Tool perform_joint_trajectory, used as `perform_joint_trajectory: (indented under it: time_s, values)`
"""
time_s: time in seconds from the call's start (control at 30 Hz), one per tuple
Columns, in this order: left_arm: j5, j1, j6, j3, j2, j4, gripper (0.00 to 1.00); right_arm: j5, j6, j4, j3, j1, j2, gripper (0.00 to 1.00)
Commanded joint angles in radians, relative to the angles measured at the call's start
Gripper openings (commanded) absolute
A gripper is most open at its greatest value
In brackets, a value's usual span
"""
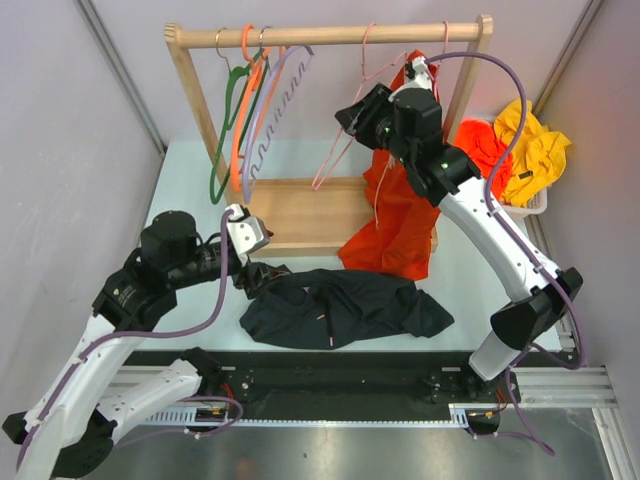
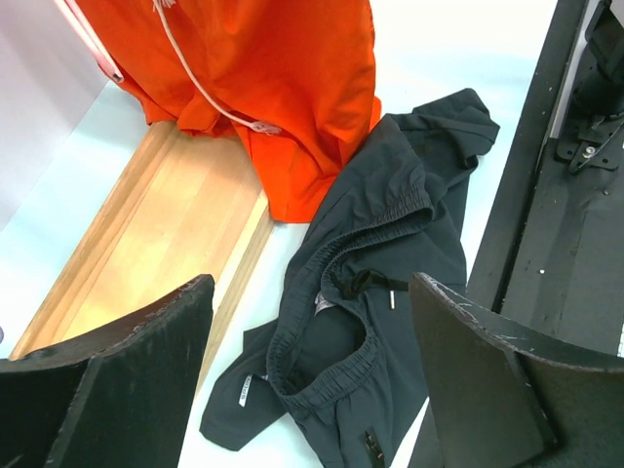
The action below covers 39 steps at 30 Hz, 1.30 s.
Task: Place the shorts on the hanger
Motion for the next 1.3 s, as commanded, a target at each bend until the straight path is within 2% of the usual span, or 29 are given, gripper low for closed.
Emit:
perform_joint_trajectory:
  time_s: [0.0, 0.03, 0.13, 0.23, 0.57, 0.77, 0.97, 1.0, 1.07, 1.17, 1.2, 1.27]
  values:
    - [-0.011, 0.008, 0.025, -0.018, -0.02, 0.008, 0.85, -0.118, 0.092, 0.094, 0.055, -0.017, 0.026, 0.35]
    - [-0.014, 0.008, 0.023, -0.019, -0.023, 0.005, 0.85, -0.125, 0.091, 0.097, 0.058, -0.017, 0.027, 0.26]
    - [-0.019, 0.008, 0.038, -0.033, -0.034, -0.004, 0.85, -0.127, 0.076, 0.105, 0.058, -0.018, 0.018, 0.09]
    - [-0.022, 0.008, 0.046, -0.059, -0.049, -0.009, 0.85, -0.131, 0.06, 0.132, 0.038, -0.02, -0.008, 0.0]
    - [-0.003, 0.008, 0.058, -0.102, -0.028, -0.011, 0.86, -0.213, -0.009, 0.255, -0.091, -0.008, -0.126, 0.0]
    - [0.009, 0.008, 0.066, -0.125, -0.029, -0.008, 0.89, -0.393, -0.047, 0.264, -0.241, 0.0, -0.227, 0.0]
    - [0.063, 0.008, 0.063, -0.179, -0.06, 0.015, 0.93, -0.721, -0.251, 0.071, -0.303, 0.0, -0.258, 0.0]
    - [0.069, 0.006, 0.064, -0.189, -0.063, 0.02, 0.93, -0.787, -0.286, -0.008, -0.306, 0.0, -0.264, 0.0]
    - [0.08, 0.008, 0.075, -0.226, -0.089, 0.034, 0.94, -0.873, -0.416, -0.094, -0.31, -0.005, -0.289, 0.0]
    - [0.092, 0.008, 0.118, -0.283, -0.14, 0.046, 0.99, -0.934, -0.59, -0.28, -0.324, -0.011, -0.327, 0.0]
    - [0.103, 0.008, 0.147, -0.301, -0.152, 0.034, 1.0, -0.938, -0.639, -0.388, -0.329, -0.011, -0.35, 0.0]
    - [0.11, 0.008, 0.233, -0.358, -0.205, 0.022, 1.0, -0.947, -0.748, -0.49, -0.355, -0.012, -0.379, 0.0]
